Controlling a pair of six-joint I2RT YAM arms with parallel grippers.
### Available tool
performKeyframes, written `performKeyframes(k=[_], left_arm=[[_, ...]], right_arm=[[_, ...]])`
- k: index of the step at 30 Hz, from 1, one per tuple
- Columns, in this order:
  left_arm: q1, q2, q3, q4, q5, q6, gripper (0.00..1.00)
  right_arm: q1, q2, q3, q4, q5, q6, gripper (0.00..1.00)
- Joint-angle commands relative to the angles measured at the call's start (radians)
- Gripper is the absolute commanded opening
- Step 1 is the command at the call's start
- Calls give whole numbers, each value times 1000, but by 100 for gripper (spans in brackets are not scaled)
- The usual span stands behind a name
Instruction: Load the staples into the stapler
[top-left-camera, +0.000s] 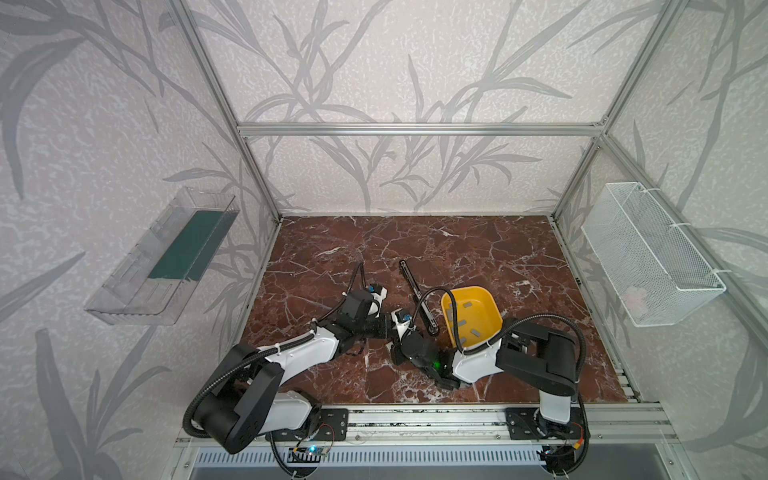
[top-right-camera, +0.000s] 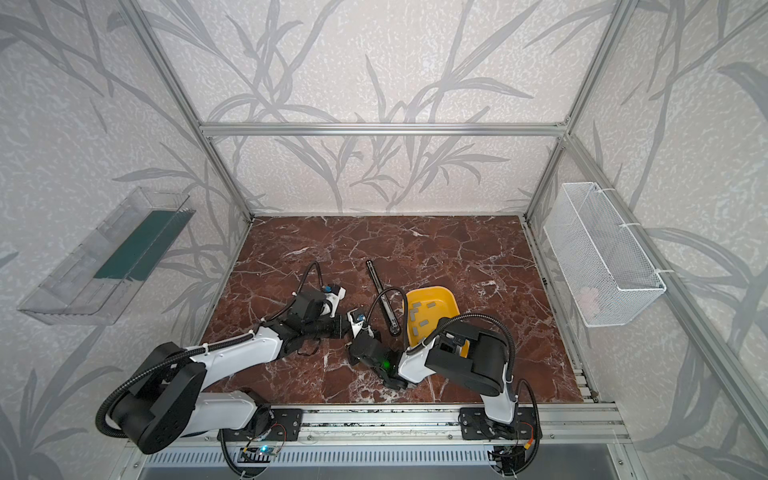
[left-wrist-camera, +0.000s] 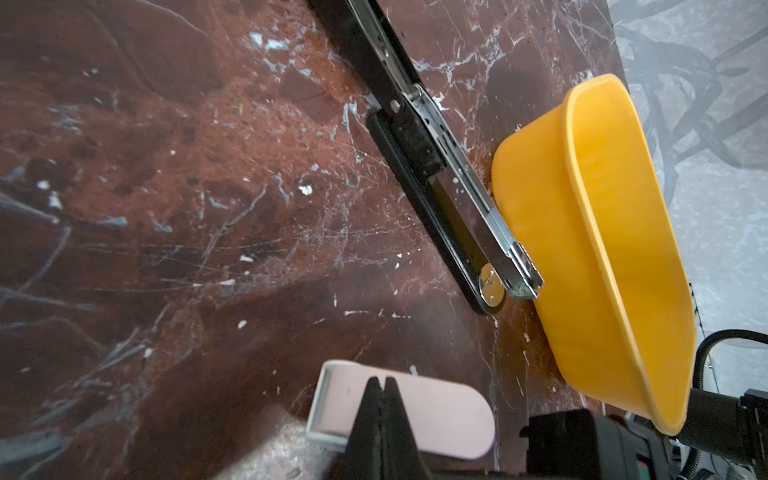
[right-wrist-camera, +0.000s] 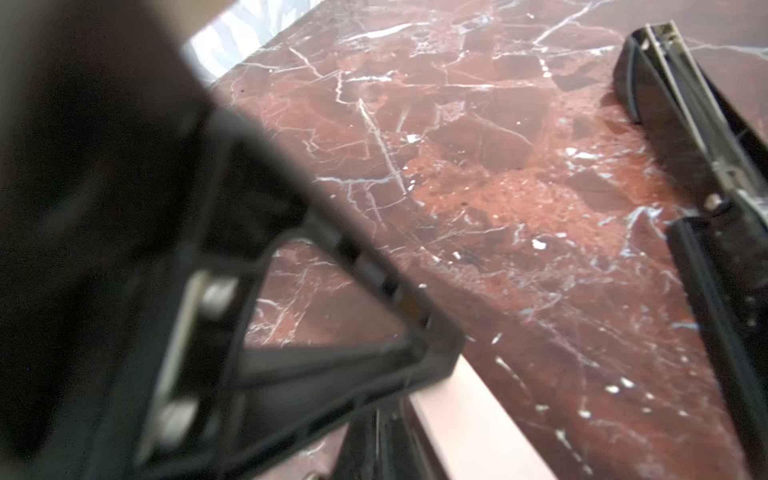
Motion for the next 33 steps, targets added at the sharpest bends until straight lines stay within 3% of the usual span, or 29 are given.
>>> performKeyframes(k=[1, 12, 24, 33], left_arm=[[-6, -5, 19, -9, 11, 11, 5], [-6, -27, 18, -31, -26, 25, 5], [-5, -54, 10, -38, -40, 25, 6], [-6, -54, 12, -39, -38, 32, 6]], right_arm=[[6, 9, 8, -228, -12, -46, 9], [3, -92, 73, -284, -9, -141, 12], [1, -384, 23, -376, -10, -189, 26], [-10, -362, -16, -370, -3, -158, 28]])
